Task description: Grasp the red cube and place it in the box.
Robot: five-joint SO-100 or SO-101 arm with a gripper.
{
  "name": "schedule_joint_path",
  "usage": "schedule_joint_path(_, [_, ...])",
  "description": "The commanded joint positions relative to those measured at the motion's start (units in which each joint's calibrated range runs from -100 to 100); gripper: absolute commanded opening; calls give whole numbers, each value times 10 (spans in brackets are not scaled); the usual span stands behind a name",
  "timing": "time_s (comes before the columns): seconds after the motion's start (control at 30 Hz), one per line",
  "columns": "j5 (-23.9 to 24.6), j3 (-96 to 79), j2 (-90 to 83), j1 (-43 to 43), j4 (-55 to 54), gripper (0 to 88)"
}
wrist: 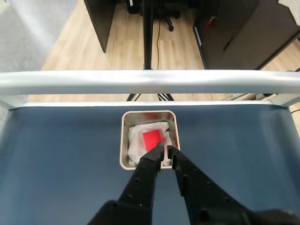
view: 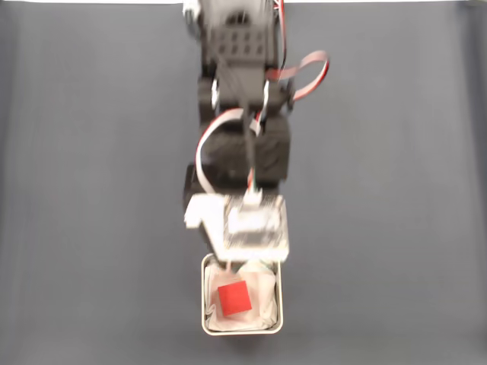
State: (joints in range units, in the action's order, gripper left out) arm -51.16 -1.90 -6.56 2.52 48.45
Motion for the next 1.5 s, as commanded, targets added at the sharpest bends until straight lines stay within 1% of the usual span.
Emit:
schedule_joint_path(0.0, [-2,-80,-134,-10,-11,0])
schedule_joint_path(0.53, [-17,-717,-648,-12,-21,0])
schedule_joint_path(0.67, [-14,-832,-746,-12,-10,0])
schedule_joint_path(0.8, [-8,-922,-820,-12,25,0])
schedule_joint_path(0.93, [-5,-978,-882,-15,84,0])
schedule_joint_path(1.1, [20,-979,-916,-44,175,0])
schedule_joint_path(1.23, [23,-979,-934,-41,243,0])
schedule_joint_path(1.47, [22,-979,-934,-24,274,0])
